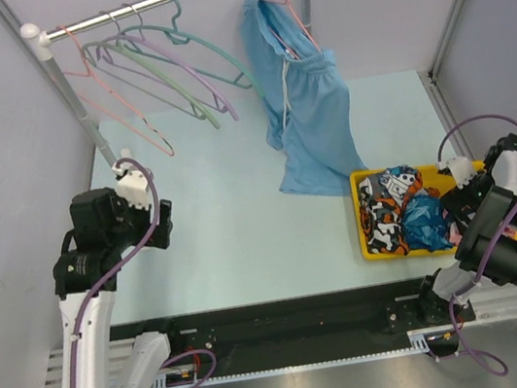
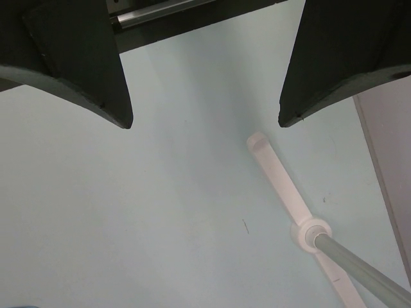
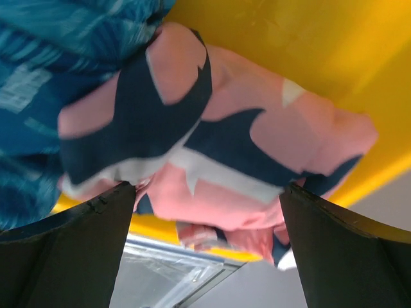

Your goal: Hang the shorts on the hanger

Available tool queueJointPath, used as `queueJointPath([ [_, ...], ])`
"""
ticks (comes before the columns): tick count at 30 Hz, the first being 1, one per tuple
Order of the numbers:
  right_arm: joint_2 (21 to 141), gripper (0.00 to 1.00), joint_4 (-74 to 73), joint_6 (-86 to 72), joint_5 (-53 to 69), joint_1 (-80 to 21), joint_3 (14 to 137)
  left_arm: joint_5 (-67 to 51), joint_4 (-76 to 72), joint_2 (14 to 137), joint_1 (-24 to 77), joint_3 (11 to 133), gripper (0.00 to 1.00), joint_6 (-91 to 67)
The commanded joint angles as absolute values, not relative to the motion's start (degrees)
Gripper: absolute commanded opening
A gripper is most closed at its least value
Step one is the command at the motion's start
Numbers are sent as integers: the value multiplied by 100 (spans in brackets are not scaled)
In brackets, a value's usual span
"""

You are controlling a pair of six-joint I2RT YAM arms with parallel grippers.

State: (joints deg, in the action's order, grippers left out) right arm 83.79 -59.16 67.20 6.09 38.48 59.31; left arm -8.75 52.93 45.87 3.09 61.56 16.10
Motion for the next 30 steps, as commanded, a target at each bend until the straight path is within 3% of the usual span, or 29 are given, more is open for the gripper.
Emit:
queueJointPath([
  [1, 8595, 100, -5301, 6838, 290, 3762, 5582, -1054, 5265, 4562, 290, 6390, 100, 1644],
  [3, 8657, 100, -5230, 6890, 229, 3805, 5433, -1186, 5273, 4535, 290, 6381, 100, 1600],
  [6, 8657, 89, -5238, 7031, 167, 3884, 5344, -1528, 5317, 4457, 290, 6381, 100, 1591],
  [7, 8579, 76, -5282, 7066, 158, 3911, 5352, -1642, 5309, 4430, 290, 6372, 100, 1617],
  [9, 8438, 63, -5361, 7172, 211, 3990, 5422, -1836, 5248, 4386, 290, 6337, 100, 1635],
  [11, 8192, 34, -5423, 7198, 298, 4113, 5607, -1872, 5133, 4359, 290, 6337, 100, 1521],
  [12, 8122, 11, -5371, 7129, 325, 4148, 5694, -1942, 5081, 4351, 290, 6337, 100, 1486],
  [13, 8078, 0, -5292, 7076, 351, 4209, 5800, -1995, 5002, 4316, 290, 6346, 100, 1424],
  [17, 8007, 0, -5694, 6882, 832, 4315, 6973, -2346, 4861, 4245, 290, 6389, 100, 1336],
  [22, 8033, 0, -7223, 6435, 2044, 4184, 8734, -2610, 4746, 4044, 290, 6337, 100, 1239],
  [26, 7902, 0, -8059, 6013, 2689, 3588, 9719, -2874, 4623, 3877, 290, 6240, 100, 1239],
  [30, 7577, 0, -8122, 5161, 2725, 1922, 10159, -3093, 4579, 3710, 290, 6258, 100, 1318],
])
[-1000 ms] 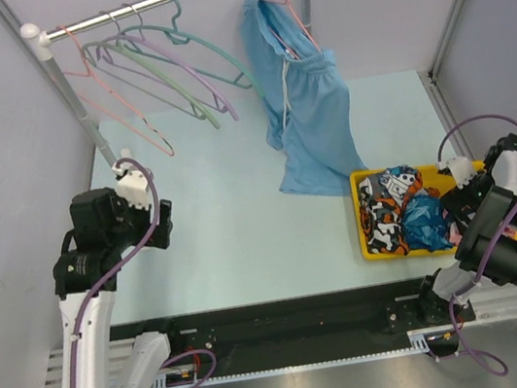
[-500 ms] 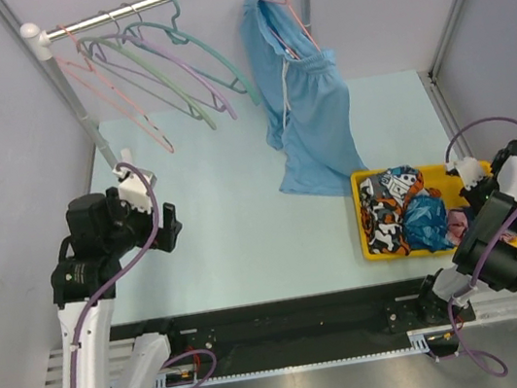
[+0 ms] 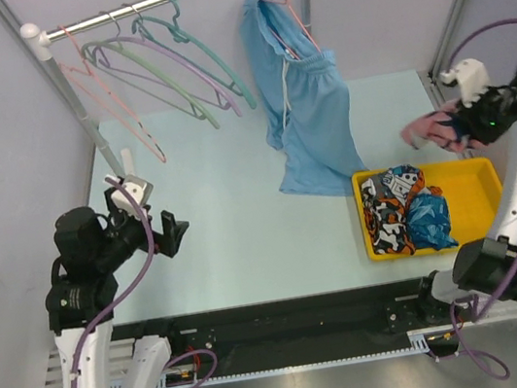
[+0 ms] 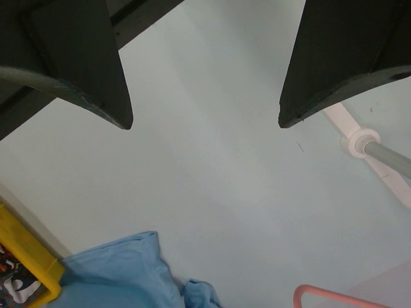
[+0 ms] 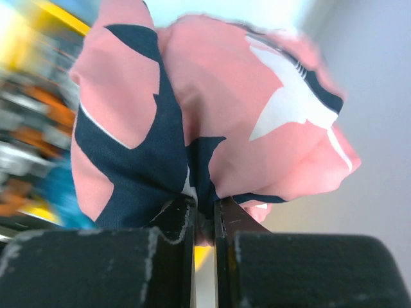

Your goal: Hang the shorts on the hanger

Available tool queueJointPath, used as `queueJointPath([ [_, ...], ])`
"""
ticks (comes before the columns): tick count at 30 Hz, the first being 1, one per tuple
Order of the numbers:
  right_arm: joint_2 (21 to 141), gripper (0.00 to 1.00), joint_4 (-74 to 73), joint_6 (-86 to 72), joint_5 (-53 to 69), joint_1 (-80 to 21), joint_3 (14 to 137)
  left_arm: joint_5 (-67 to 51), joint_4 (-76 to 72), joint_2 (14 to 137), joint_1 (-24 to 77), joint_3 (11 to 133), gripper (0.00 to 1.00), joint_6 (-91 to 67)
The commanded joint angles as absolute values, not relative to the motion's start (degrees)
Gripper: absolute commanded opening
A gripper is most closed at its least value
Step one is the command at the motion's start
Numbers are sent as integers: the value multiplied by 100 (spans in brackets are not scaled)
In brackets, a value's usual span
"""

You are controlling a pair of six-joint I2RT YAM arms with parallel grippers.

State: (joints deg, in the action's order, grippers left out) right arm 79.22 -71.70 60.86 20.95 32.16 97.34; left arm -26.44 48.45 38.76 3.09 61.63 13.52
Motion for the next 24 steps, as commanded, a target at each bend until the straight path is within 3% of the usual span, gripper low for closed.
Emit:
queueJointPath([
  [1, 7446, 0, -8078, 4968, 2725, 1551, 10282, -3155, 4579, 3674, 290, 6258, 100, 1379],
  [8, 7084, 0, -6938, 3412, 3094, -1227, 9608, -3848, 5052, 3472, 290, 6153, 100, 2108],
  [24, 9472, 0, -6978, 3023, 5368, -3392, 9220, -4096, 6152, 3612, 299, 5853, 100, 4190],
])
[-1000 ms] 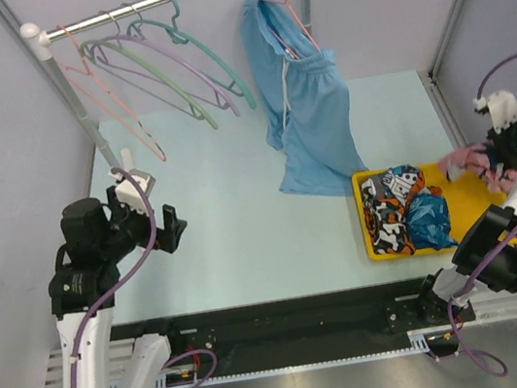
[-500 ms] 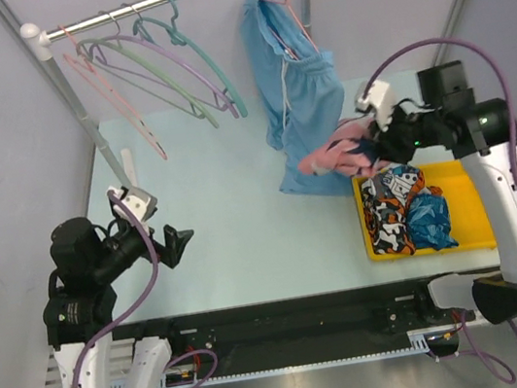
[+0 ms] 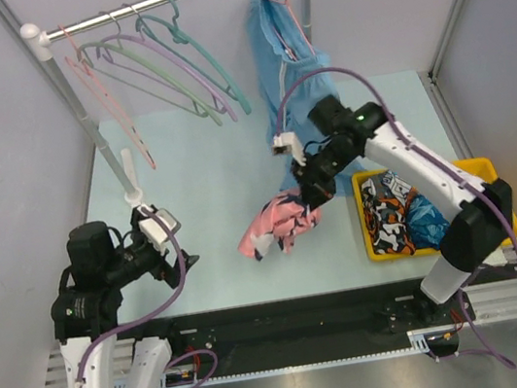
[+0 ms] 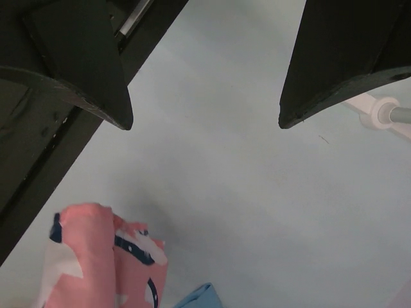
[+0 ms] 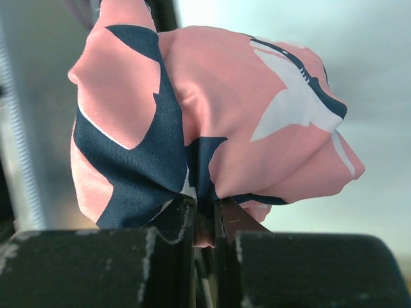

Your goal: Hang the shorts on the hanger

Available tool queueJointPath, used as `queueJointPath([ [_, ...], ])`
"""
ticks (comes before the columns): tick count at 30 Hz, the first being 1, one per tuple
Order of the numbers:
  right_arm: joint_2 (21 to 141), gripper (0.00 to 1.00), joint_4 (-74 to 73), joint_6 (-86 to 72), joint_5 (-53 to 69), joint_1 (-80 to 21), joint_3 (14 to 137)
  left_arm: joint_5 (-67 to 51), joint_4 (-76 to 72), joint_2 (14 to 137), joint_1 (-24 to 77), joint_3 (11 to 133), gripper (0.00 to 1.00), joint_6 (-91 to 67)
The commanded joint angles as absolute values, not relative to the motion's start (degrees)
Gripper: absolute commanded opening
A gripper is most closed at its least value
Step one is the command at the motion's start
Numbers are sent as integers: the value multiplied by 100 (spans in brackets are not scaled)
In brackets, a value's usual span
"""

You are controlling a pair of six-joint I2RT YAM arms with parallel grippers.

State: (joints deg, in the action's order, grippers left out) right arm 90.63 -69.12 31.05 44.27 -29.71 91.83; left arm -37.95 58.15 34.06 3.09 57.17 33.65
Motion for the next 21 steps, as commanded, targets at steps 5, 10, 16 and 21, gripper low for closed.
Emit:
queueJointPath([
  [5, 10010, 0, -6682, 2464, 6467, -3393, 9044, -4420, 5785, 3630, 369, 5792, 98, 4342],
  [10, 10511, 0, -5688, 1180, 6479, -3471, 8544, -3781, 5361, 3981, 1246, 5678, 97, 4446],
  [16, 10907, 76, -4923, 247, 4960, -3358, 7937, -3305, 5274, 4139, 2003, 5283, 96, 4869],
  [21, 10828, 82, -5132, 281, 4236, -2822, 8489, -2848, 4984, 4245, 2627, 4791, 95, 5019],
])
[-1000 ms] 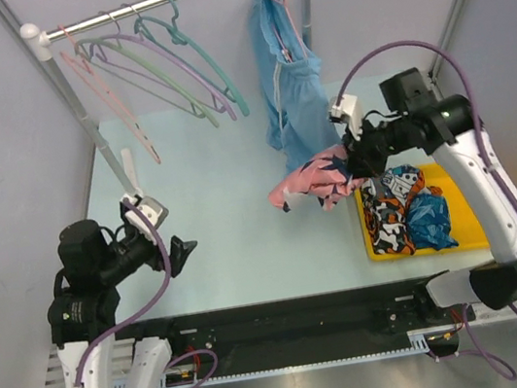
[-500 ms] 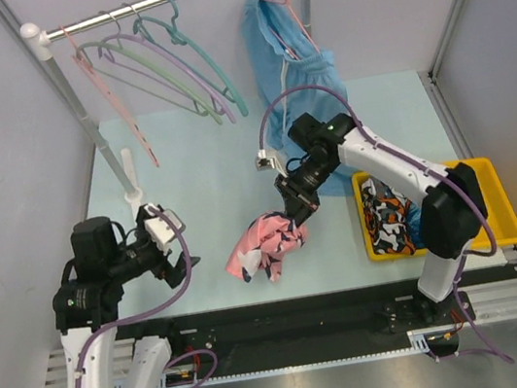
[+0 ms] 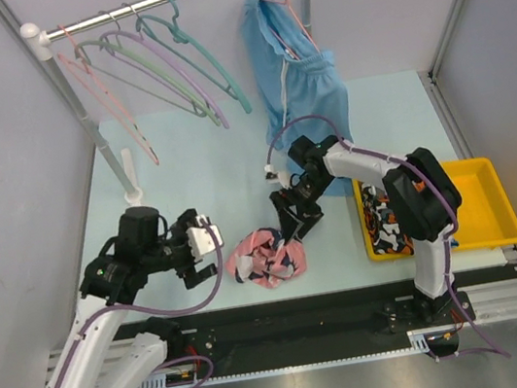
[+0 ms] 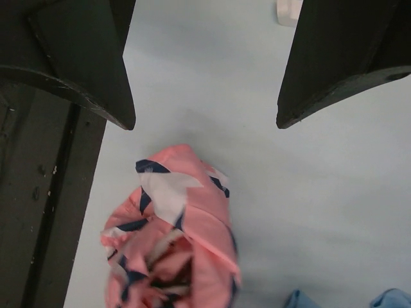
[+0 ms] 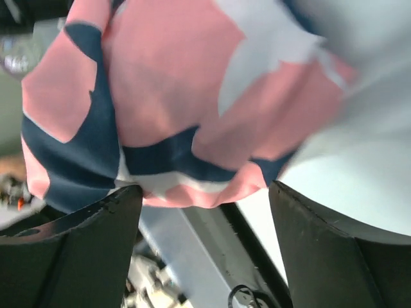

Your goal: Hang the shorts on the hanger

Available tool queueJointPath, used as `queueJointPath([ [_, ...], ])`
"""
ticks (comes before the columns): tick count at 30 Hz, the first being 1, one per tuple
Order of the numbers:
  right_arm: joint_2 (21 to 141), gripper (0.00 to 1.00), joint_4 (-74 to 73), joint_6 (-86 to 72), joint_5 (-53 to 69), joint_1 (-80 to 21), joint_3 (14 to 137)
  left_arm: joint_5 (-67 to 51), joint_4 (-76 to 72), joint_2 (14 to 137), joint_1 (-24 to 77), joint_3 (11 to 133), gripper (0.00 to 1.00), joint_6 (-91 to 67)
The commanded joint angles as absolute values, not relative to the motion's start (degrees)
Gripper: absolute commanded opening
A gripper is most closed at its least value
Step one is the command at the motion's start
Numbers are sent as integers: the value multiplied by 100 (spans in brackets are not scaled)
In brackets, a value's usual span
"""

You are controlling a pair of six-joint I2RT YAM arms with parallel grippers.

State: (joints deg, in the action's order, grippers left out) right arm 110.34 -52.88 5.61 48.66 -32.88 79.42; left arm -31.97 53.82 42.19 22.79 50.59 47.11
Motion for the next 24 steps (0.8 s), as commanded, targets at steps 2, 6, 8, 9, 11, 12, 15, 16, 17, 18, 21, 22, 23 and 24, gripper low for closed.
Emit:
queueJointPath([
  [2, 10671, 80, -5238, 456, 4376, -2620, 8613, -2935, 4677, 4254, 2689, 4607, 95, 4879],
  [6, 9934, 77, -5177, 940, 4448, -2777, 8203, -3050, 4036, 4394, 2891, 4255, 95, 4676],
  [8, 9739, 77, -5010, 1098, 4246, -2909, 7982, -2796, 3596, 4508, 3171, 4027, 97, 4728],
  [9, 9616, 77, -4966, 1133, 4167, -3014, 7876, -2708, 3456, 4639, 3269, 3973, 98, 4746],
  [11, 9510, 75, -4869, 1169, 4017, -3041, 7682, -2585, 3121, 4737, 3549, 3903, 100, 4790],
  [12, 9458, 74, -4843, 1160, 4017, -3006, 7612, -2575, 3042, 4755, 3664, 3902, 100, 4807],
  [15, 9378, 72, -4869, 1116, 4288, -2892, 7445, -2225, 2804, 4597, 4340, 3885, 100, 5105],
  [16, 9369, 71, -4913, 1108, 4367, -2866, 7392, -2111, 2717, 4431, 4542, 3867, 100, 5254],
  [17, 9378, 70, -4904, 1099, 4438, -2883, 7296, -1840, 2672, 4369, 4962, 3815, 99, 5586],
  [18, 9369, 70, -4896, 1107, 4438, -2892, 7243, -1706, 2637, 4333, 5175, 3780, 99, 5738],
  [21, 9369, 71, -4764, 1046, 4430, -2944, 7128, -1180, 2295, 4569, 5835, 3613, 97, 6195],
  [22, 9360, 71, -4738, 1020, 4438, -2944, 7119, -1117, 2224, 4701, 5914, 3595, 96, 6222],
  [23, 9334, 71, -4720, 1020, 4447, -2936, 7137, -1116, 2180, 5033, 5967, 3638, 95, 6223],
  [24, 9299, 72, -4720, 1037, 4447, -2944, 7172, -1020, 2101, 5184, 5968, 3656, 93, 6170],
])
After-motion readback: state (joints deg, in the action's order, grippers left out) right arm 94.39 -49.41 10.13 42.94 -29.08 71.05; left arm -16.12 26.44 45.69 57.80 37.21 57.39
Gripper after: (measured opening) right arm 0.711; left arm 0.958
